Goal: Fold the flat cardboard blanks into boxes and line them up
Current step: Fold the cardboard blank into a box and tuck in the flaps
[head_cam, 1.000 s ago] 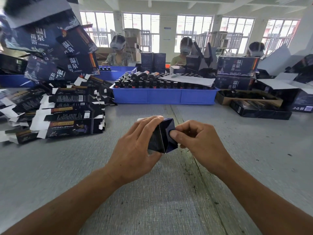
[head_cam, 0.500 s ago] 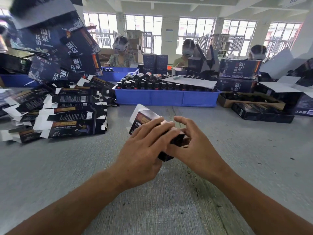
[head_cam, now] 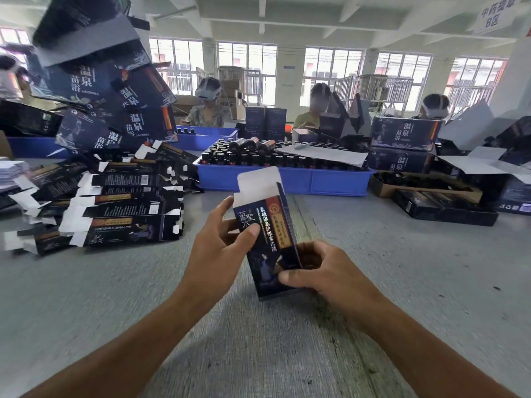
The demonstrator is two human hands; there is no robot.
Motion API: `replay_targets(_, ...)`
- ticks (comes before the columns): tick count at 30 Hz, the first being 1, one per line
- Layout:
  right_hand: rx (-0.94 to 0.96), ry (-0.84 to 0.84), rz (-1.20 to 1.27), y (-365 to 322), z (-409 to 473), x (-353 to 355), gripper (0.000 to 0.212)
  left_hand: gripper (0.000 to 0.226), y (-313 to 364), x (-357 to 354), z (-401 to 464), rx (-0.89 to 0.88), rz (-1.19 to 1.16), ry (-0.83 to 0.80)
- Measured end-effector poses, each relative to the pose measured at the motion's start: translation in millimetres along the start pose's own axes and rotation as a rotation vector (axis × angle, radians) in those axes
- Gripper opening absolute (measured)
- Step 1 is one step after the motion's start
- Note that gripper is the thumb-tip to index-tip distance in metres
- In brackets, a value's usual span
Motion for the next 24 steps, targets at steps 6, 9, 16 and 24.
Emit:
replay_targets(6,0.155,0.184,0.227,-20,2,23,0.048,0.064,8,-3,-5,-0.063,-0.032,-0.041)
replay_targets(9,0.214,0.196,0.292,-25,3,28,0.036,0.066,16,-8,-11,-0.146,0.04,-0.079)
replay_targets(16,0.306,0.137,0.233,-37,-3,24,0.05,0.047,20,-11,-15,-0.219,0.09,-0.169)
replay_targets(24,0.351,0.138,0.18,-48,-7,27,0.034,0.03,28,-9,-14,-0.247,0.052,-0.16)
Point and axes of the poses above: each hand's wrist, its own z-axis towards the middle knuckle, its own x-axis out of the back of the hand, y = z × x, the point moved 7 cm from there along z, towards the middle knuckle, and after that the axes turned 11 degrees about y, right-handed, at the moved point
